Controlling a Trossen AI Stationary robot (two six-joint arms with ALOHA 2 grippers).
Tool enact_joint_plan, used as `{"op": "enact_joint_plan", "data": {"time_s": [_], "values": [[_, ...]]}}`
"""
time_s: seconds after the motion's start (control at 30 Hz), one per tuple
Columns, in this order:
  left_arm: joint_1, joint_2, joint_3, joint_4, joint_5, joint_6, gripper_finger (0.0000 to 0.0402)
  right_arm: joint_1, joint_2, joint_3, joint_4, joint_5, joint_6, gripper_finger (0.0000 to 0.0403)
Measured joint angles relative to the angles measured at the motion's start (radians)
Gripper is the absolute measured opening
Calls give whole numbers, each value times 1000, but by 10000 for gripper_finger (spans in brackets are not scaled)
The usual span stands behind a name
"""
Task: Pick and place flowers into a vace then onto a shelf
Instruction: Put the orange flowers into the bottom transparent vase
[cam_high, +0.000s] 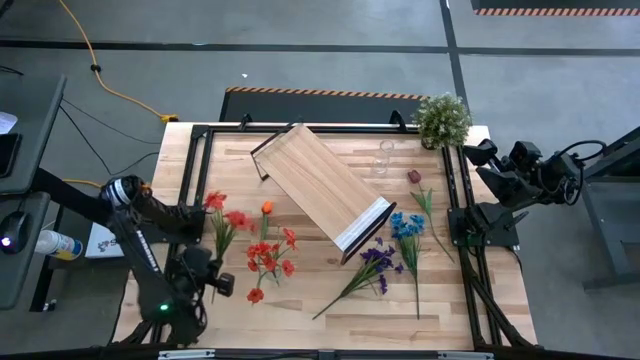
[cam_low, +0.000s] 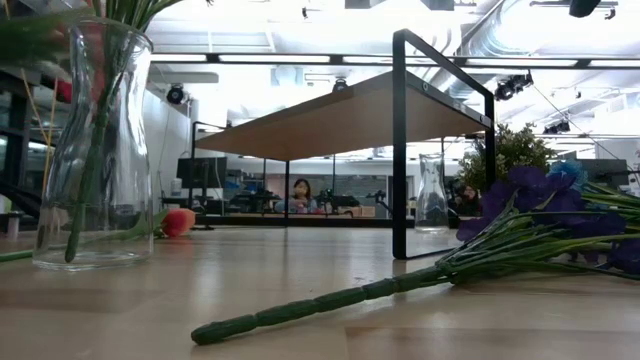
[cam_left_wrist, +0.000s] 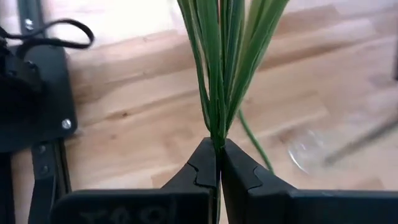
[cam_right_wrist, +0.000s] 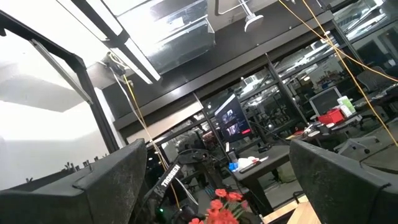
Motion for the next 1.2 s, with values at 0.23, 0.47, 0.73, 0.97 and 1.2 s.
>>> {"op": "enact_joint_plan", "data": {"time_s": [0.23,0.47,0.73,0.97,1.2], "values": [[-46,-39,47,0,-45,37,38,0,0,0,0,17,0,381],[-44,-79,62,2,-68,107,38,0,0,0,0,27,2,381],[-44,-97,18,-1,59,78,38,0,32,0,-1,24,1,381],[-44,-97,-13,1,111,38,38,0,65,0,1,19,7,381],[-44,-96,-25,2,136,22,38,0,71,0,8,13,22,381]]}}
